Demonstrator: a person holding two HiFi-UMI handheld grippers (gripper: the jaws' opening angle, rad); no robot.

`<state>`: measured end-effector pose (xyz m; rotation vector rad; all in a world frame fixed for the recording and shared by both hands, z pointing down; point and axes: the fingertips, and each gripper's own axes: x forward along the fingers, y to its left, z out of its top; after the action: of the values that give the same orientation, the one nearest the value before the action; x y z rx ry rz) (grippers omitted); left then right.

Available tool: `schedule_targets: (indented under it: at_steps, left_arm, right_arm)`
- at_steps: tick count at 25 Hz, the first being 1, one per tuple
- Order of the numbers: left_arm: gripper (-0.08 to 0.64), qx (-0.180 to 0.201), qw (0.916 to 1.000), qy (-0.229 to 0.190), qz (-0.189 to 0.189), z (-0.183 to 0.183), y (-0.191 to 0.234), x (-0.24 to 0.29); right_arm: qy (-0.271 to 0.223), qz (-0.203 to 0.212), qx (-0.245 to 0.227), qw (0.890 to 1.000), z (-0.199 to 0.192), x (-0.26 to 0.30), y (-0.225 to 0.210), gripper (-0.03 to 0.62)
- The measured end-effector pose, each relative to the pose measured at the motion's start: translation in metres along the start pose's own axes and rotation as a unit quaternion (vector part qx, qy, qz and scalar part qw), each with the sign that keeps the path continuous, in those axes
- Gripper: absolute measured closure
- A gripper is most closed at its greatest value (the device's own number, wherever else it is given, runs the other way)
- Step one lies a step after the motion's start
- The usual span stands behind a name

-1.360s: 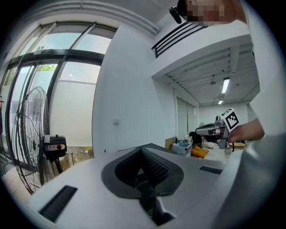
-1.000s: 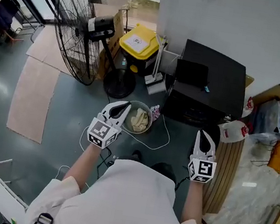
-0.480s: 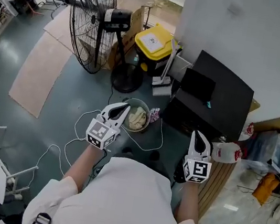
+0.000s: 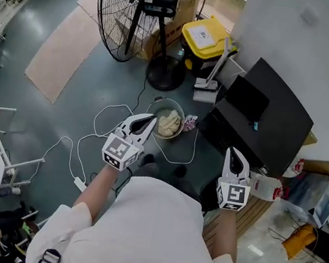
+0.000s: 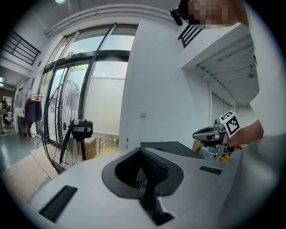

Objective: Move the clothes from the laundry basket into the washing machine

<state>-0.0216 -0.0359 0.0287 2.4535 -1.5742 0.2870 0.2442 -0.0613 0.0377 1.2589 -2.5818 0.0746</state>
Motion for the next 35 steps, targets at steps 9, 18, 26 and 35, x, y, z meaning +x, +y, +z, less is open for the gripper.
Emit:
schedule_targets:
  at_steps: [9,18,26,35]
  left_arm:
    - [0.554,-0.026,0.9979,0.029,0.052,-0.015,0.013,0.001]
    - [0.554,-0.043,0.9955,0.040,0.074,-0.055,0.038,-0.005]
    - [0.554,-0.056,0.9942,0.058,0.070,-0.106,0.070,0.000]
    - [0.554,-0.082,0.9888,0.096,0.079,-0.200,0.096,0.017]
  right_arm:
    - [0.039,0.082,-0.005,0.996,-0.015,0.046,0.002,0.581]
    - [0.053,0.135,-0.013,0.989,-0.035,0.093,0.040,0.581]
    - [0.071,0.176,-0.027,0.982,-0.064,0.137,0.085,0.581]
    - [0.115,0.233,-0.047,0.965,-0.146,0.189,0.135,0.581]
